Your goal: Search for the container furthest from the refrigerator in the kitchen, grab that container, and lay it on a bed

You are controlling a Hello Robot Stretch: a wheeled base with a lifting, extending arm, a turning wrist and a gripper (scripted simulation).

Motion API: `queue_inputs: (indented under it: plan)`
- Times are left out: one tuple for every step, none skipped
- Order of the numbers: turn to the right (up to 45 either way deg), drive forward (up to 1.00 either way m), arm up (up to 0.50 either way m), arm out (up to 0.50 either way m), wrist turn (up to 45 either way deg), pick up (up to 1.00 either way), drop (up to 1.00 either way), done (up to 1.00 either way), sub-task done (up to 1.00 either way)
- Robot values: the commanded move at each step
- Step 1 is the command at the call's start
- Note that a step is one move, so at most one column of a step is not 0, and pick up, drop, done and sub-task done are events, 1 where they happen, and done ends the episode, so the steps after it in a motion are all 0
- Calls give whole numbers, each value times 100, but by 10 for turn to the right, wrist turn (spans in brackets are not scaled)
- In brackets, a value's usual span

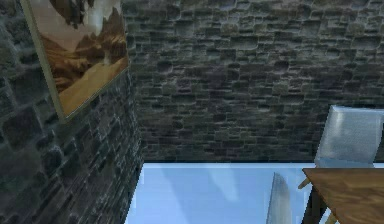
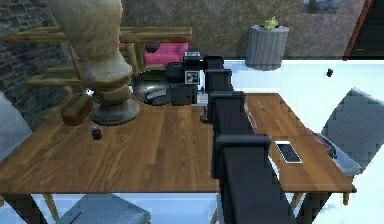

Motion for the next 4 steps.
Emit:
queue_inputs:
  plan:
    - [0, 0, 0, 0, -450, 0, 0, 0, 0]
    - [0, 0, 0, 0, -450, 0, 0, 0, 0]
    - [0, 0, 0, 0, -210, 0, 0, 0, 0]
    - [0, 0, 0, -32, 0, 0, 0, 0, 0]
